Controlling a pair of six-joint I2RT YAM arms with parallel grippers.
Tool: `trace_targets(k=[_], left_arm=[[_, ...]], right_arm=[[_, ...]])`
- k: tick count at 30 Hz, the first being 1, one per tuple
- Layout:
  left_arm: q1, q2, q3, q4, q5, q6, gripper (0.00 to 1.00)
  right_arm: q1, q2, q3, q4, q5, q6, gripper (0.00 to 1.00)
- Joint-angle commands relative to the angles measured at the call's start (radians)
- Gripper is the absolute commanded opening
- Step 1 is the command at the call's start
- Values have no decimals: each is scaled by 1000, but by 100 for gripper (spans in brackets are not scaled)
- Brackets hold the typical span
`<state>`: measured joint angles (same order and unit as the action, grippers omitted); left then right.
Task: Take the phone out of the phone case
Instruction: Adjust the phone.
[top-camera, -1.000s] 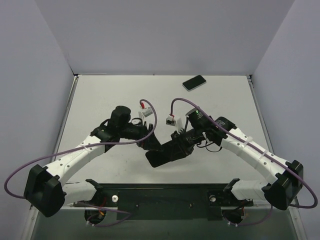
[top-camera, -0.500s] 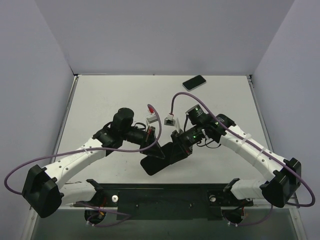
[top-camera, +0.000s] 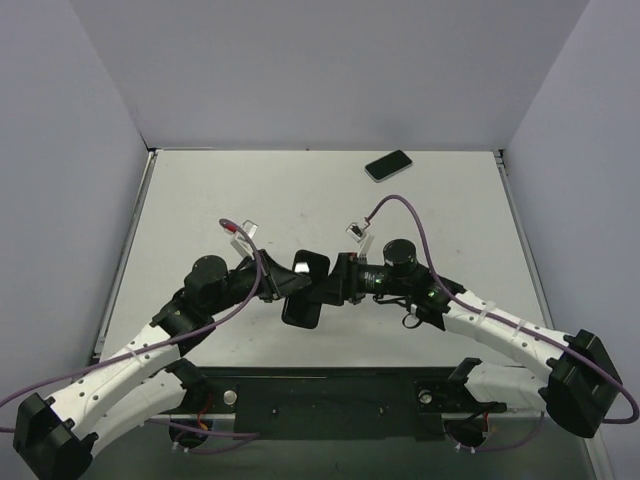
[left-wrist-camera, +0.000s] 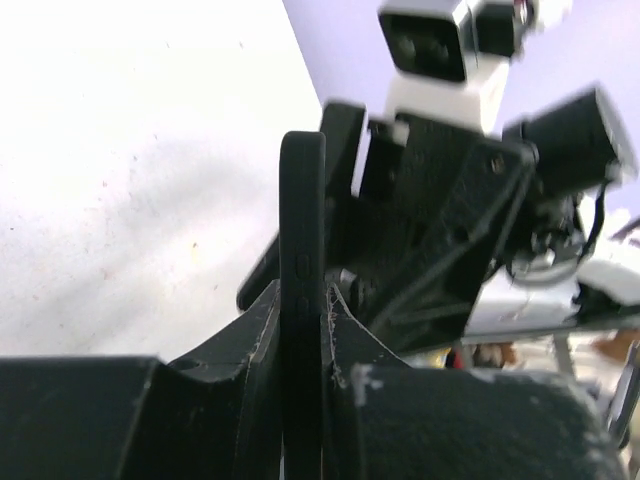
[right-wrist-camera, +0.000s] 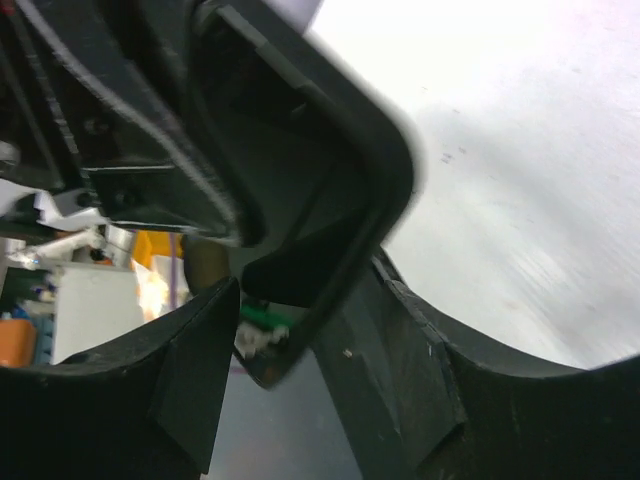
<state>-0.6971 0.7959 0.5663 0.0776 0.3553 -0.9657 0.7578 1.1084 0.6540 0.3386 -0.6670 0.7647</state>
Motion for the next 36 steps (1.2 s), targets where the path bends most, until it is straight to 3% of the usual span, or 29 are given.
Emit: trace_targets(k=[1, 10, 12, 13, 14, 15, 16, 17, 19, 20, 25, 31, 35, 36], left_arm=[[-4, -60, -14, 303, -197, -209, 0], [-1, -99, -80, 459, -260, -307, 0], [-2, -101, -91, 484, -256, -320, 0], [-2, -101, -86, 481, -247, -317, 0], [-2, -101, -77, 455, -242, -312, 0], [-1, -103, -54, 423, -228, -291, 4], [1, -103, -36, 345, -219, -280, 17], [4, -106, 2, 306, -199, -254, 43], [11, -100, 58, 185, -173, -223, 62], [14, -95, 75, 135, -158, -211, 63], [60, -58, 138, 83, -32, -177, 59], [116, -3, 149, 198, 138, -215, 48], [127, 41, 178, 254, 232, -226, 27], [128, 46, 188, 254, 249, -225, 14]], right_arm=[[90, 28, -7, 393, 132, 199, 51], [115, 102, -37, 735, 73, 354, 27], [115, 103, -34, 746, 63, 360, 15], [118, 102, -27, 735, 58, 354, 0], [118, 96, -25, 728, 44, 341, 0], [118, 88, -25, 703, 41, 332, 0], [123, 79, -25, 691, 29, 314, 0], [124, 62, -28, 668, 21, 302, 0], [130, 35, -24, 630, -2, 272, 0], [130, 27, -22, 616, -9, 257, 0], [129, -22, 12, 492, -36, 196, 0], [130, -1, 59, 433, -91, 188, 0], [126, -1, 78, 409, -95, 193, 0], [123, -4, 82, 398, -88, 193, 0]])
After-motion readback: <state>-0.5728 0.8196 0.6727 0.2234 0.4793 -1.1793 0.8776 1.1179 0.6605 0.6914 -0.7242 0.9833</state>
